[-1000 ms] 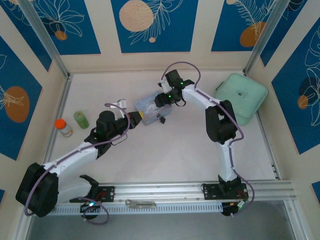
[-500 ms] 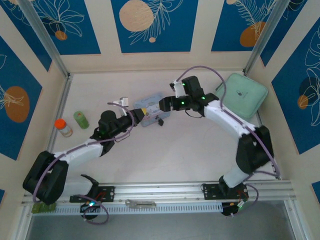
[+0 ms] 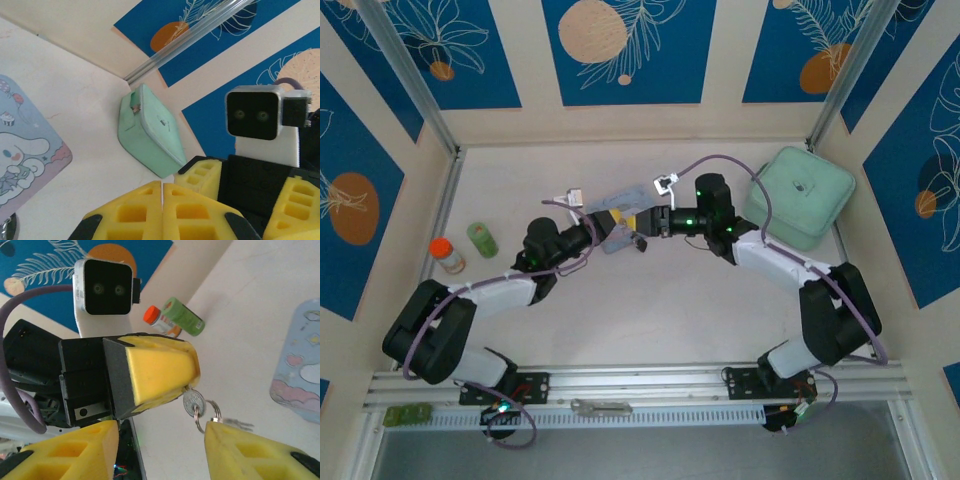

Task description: Unlock the padlock with the key

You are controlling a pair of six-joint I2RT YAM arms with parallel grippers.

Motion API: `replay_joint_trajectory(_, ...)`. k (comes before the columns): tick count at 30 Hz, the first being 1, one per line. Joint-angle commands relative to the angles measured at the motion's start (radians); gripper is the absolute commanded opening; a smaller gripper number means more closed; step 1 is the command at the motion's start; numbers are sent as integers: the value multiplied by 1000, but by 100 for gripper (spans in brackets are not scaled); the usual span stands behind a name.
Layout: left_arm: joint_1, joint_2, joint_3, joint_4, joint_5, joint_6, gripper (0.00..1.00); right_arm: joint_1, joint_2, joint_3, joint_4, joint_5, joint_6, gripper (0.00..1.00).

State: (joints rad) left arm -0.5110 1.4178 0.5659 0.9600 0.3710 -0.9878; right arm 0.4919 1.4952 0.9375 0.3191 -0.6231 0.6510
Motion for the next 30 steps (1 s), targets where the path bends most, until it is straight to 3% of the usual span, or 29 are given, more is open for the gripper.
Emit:
replay_joint_trajectory(1, -12, -9, 24, 53, 20, -11, 0, 9, 25, -5, 114, -79, 50, 45)
replay_joint_trajectory(10, -33, -24, 34, 50, 28, -16, 0, 16, 59, -4, 108, -66, 31, 40)
replay_joint_trajectory(18, -52, -38, 52, 6, 48, -13, 0, 10, 14, -13, 38, 2, -46, 61)
replay_joint_trajectory(30, -70, -51, 52, -14, 32, -6, 0, 11, -18, -40, 6, 57, -101, 59)
